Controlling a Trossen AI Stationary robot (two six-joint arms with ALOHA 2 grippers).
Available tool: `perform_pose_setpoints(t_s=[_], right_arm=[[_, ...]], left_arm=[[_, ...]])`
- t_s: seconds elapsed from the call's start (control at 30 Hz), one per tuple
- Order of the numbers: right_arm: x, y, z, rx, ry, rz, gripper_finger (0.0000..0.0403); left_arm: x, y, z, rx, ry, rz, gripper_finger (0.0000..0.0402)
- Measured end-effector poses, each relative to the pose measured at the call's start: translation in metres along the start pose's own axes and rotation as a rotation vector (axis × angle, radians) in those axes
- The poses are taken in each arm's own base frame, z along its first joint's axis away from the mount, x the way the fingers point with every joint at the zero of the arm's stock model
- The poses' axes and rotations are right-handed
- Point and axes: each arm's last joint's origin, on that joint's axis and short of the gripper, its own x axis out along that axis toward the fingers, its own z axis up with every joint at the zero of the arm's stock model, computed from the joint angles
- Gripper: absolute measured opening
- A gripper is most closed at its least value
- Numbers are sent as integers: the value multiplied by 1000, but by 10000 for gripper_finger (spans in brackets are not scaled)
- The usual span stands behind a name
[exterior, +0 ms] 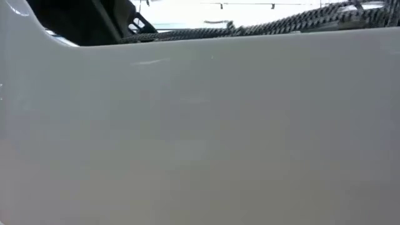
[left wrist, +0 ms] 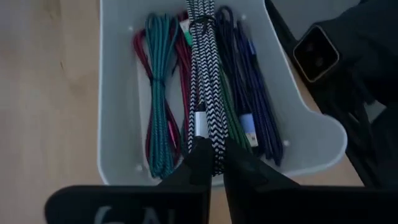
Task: Pick and place USB-C Cables
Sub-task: Put the white USB cable into the white bin, then adjust the white bin
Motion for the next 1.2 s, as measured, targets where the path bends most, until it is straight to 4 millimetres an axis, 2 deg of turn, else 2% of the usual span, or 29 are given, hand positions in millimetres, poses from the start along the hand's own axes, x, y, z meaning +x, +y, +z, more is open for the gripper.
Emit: perform_pose_setpoints(t_s=[0.37,0.6,0.8,0.9,0.97,1.07,1.2], right_arm=[[0,0,-1,-8,7,0,105],[0,0,-1,-26,6,0,105],[0,0,-1,-26,11,9,105],[-1,3,-2,-34,31,60,105],[-3,10,-3,-52,68,164,105],[-3,33,2,-51,125,328,103],[-1,68,6,-71,295,448,98]], left_arm=[[2,12,4,-82,-15,21,76],[1,12,11,-184,-77,-35,142],[-11,25,30,-291,-100,-108,200],[-23,31,28,-341,13,-87,210],[-33,34,23,-377,133,-43,211],[-44,32,11,-425,293,34,202],[-37,18,-6,-460,335,38,181]])
